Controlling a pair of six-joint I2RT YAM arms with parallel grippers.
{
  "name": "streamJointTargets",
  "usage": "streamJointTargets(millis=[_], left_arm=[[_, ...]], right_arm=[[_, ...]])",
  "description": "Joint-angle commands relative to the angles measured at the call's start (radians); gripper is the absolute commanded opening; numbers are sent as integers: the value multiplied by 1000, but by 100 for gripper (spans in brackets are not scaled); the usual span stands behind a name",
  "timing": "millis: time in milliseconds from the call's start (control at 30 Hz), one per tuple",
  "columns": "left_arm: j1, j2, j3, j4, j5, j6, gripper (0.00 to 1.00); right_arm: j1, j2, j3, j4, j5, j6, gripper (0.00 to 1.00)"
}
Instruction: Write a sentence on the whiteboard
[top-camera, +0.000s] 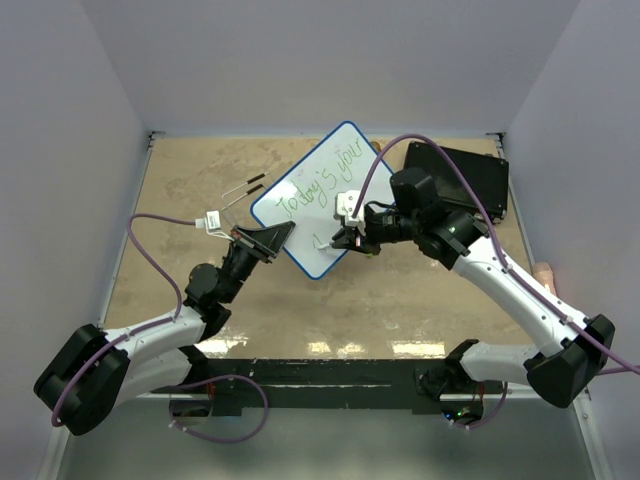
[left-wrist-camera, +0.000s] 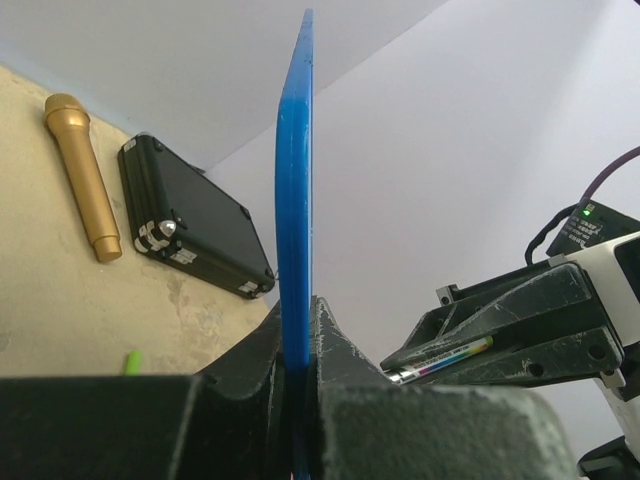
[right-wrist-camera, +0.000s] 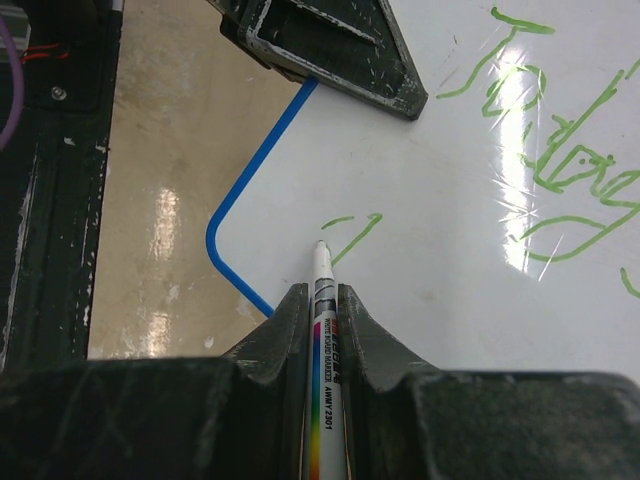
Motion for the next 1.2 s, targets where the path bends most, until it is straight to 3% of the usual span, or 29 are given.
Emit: streamJointTargets(millis=[0,400,1167], left_arm=[[-5,-24,58,226,1,-19,0],[-5,-33,55,218,-2,-15,0],[-5,-50,46,209,-1,-10,0]], right_arm=[[5,8,33,-1,-42,-17,0],[13,3,18,-118,-13,-95,0],[7,-24,35,-18,93,-22,0]])
